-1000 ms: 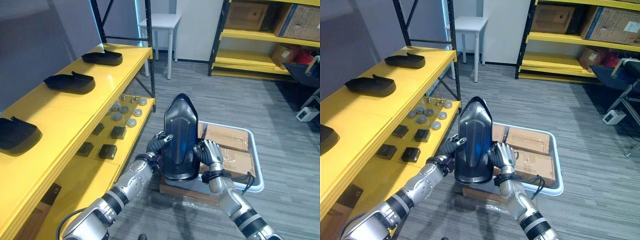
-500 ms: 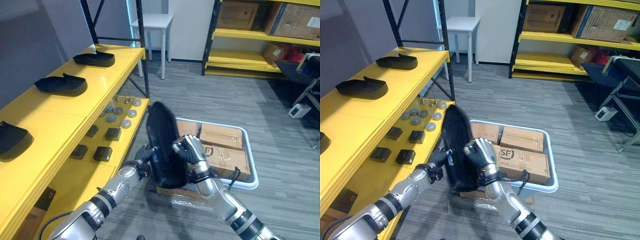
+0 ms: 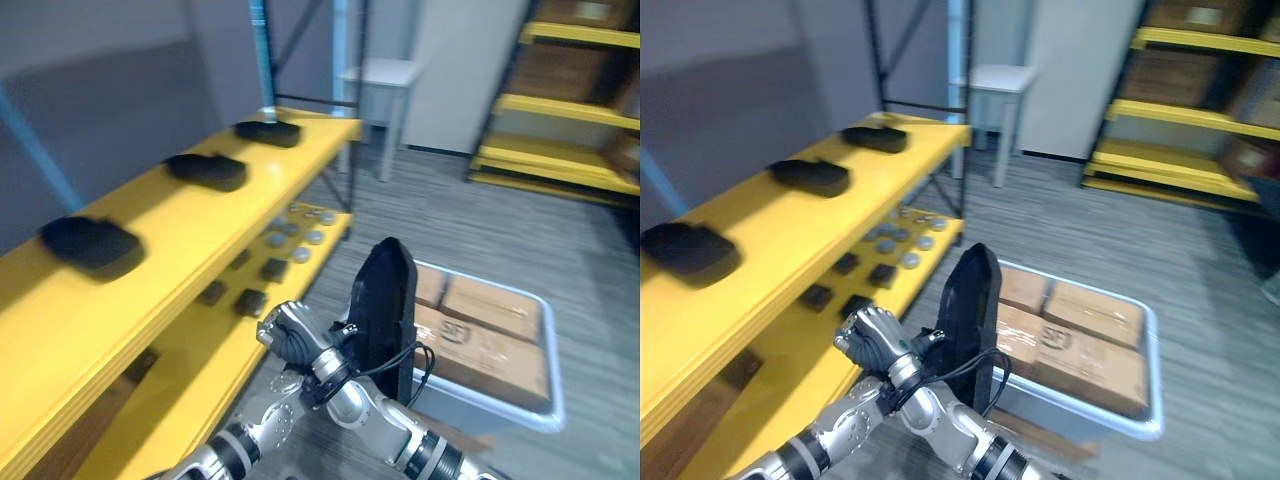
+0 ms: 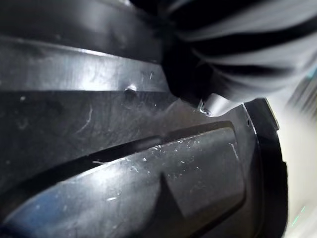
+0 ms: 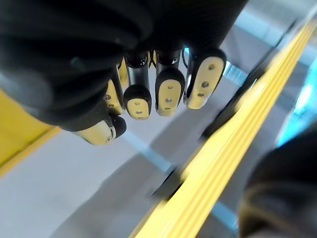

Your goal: Walk over and take plastic housings, then place them on the shelf

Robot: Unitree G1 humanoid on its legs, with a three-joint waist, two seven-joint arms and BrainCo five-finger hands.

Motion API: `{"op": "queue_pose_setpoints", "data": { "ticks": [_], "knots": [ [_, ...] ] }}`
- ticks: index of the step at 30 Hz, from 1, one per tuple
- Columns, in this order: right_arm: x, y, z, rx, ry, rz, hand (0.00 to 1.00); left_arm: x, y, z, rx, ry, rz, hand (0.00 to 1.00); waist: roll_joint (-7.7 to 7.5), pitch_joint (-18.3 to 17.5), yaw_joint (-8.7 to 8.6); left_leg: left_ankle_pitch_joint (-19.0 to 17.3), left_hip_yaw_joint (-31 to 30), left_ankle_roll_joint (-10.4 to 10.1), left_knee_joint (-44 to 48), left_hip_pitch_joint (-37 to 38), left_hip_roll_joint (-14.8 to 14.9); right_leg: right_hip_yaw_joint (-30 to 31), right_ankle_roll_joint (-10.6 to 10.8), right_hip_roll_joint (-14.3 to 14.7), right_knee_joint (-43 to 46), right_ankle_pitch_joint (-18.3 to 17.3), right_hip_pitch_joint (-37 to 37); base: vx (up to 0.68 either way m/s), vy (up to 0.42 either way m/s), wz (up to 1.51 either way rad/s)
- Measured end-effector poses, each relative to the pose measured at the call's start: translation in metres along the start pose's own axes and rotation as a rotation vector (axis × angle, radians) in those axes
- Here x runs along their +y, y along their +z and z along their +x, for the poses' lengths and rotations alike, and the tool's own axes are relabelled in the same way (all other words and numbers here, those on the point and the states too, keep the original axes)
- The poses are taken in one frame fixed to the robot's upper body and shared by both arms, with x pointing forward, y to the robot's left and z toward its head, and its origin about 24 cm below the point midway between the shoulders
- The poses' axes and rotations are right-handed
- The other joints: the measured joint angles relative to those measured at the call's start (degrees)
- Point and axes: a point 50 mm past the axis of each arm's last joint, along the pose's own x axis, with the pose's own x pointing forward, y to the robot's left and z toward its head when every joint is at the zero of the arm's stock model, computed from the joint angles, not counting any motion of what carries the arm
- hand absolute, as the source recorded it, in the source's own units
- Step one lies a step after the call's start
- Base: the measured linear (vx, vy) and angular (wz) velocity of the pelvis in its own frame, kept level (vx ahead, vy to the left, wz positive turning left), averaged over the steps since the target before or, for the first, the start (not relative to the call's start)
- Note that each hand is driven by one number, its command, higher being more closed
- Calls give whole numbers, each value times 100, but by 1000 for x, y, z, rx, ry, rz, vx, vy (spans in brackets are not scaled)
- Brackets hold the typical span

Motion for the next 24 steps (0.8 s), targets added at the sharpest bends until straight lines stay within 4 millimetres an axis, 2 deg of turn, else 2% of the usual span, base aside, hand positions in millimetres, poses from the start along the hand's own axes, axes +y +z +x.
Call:
{"op": "queue_pose_setpoints", "data": {
  "ticks": [4,8,9,12,15,17,18,19,20,21,22,24],
  "knots": [
    [3,4,0,-16,13,16,100,15,14,-12,-112,75,-90,100,-2,-4,68,35,-420,43,-3,83,-308,-492,147,-231,204,-230,231,135,3,73],
    [2,6,1,-21,4,42,100,13,26,-15,-190,101,-13,100,-2,-17,101,94,-585,123,-110,122,-458,-698,213,-360,328,-311,269,59,15,29],
    [0,5,1,-12,-5,71,0,13,27,-17,-203,120,27,100,-1,-17,100,101,-633,132,-111,132,-505,-755,234,-403,358,-324,291,37,14,22],
    [-9,7,2,-8,-54,137,0,16,24,-24,-238,187,135,100,-1,-20,70,114,-714,156,-113,180,-587,-830,291,-469,421,-362,359,20,11,17],
    [-26,14,2,-47,-145,213,0,26,23,-35,-303,374,305,100,1,-22,101,117,-825,167,-118,173,-660,-988,321,-491,464,-385,404,2,4,23],
    [-36,19,3,-77,-189,278,0,29,25,-38,-346,504,429,100,-13,-32,59,-88,-32,408,-7,-16,-579,-1339,343,-535,433,-390,471,-16,3,88],
    [-47,22,2,-109,-235,325,0,25,27,-37,-382,560,490,100,-6,-26,18,-180,1080,548,360,-287,-390,-1657,357,-563,410,-384,545,15,19,125],
    [-55,24,3,-122,-269,378,0,24,30,-38,-416,623,538,100,-2,-34,73,-222,2338,618,638,-395,-68,-1844,405,-577,420,-413,618,68,36,114],
    [-59,25,3,-126,-281,413,0,25,32,-40,-434,656,561,100,-13,-35,109,-204,2853,673,722,-408,66,-1922,435,-593,427,-425,662,111,85,60],
    [-65,28,4,-144,-296,478,0,29,39,-49,-473,722,587,100,-68,-61,197,-290,3192,846,794,-402,67,-1975,466,-704,449,-432,688,126,105,17],
    [-68,33,4,-164,-302,514,0,31,43,-54,-501,755,597,100,-90,-75,246,-341,3215,880,803,-395,-12,-1979,478,-781,460,-426,688,151,155,16],
    [-88,42,2,-240,-351,651,0,29,61,-67,-605,817,630,100,-56,-96,197,-635,3186,941,850,-300,-215,-2118,561,-1250,1296,-540,648,176,183,43]
  ]
}}
